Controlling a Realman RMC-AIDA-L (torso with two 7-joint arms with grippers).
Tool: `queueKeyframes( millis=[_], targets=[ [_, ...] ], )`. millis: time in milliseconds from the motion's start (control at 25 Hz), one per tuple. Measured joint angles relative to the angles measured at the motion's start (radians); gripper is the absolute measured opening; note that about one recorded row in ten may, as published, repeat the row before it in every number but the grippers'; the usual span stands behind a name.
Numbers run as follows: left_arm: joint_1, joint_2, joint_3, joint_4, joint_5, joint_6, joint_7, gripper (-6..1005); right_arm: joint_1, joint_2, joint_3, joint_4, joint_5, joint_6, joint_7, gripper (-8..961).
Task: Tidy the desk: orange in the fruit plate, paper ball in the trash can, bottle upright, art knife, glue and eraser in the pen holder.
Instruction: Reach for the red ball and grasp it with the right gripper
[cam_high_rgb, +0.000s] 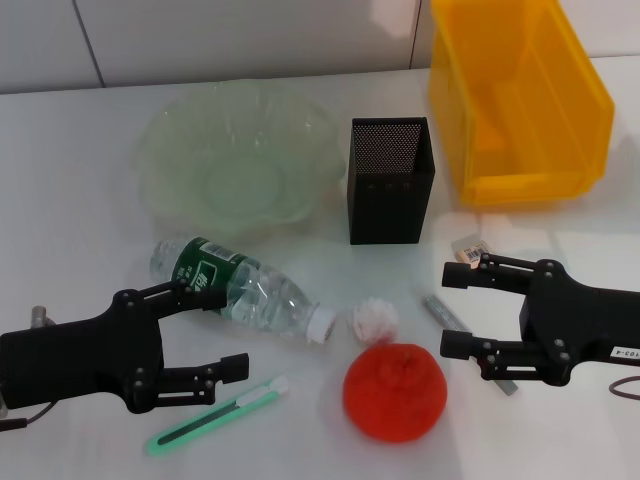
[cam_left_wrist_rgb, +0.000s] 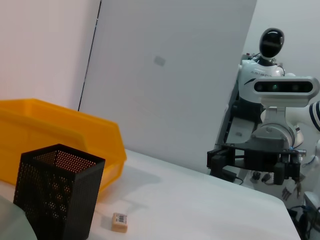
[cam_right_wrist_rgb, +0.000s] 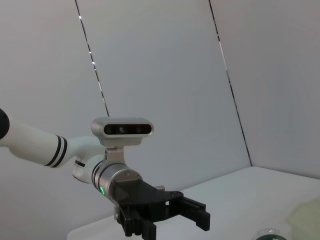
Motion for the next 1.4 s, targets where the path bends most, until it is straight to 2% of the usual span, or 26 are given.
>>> queueKeyframes(
  millis=[600,880,1160,1400],
  targets=[
    [0.017,-0.001,-0.001,0.000,-0.003,-0.004,0.017,876,-0.008,0.001,-0.014,0.011,-0.001,0.042,-0.054,732],
    [0.043,-0.004,-0.014,-0.001,-0.007,-0.003,0.067,876,-0.011,0.001,-0.022,0.137,0.002,0.129,-0.221,710],
    [0.045,-0.004,-0.014,0.000,-0.006,-0.004,0.063,875,-0.004,0.000,-0.034,0.205,-0.002,0.211,-0.245,688],
    [0.045,-0.004,-0.014,-0.003,-0.007,-0.005,0.067,876,-0.007,0.000,-0.090,0.235,-0.002,0.281,-0.248,669]
  ],
)
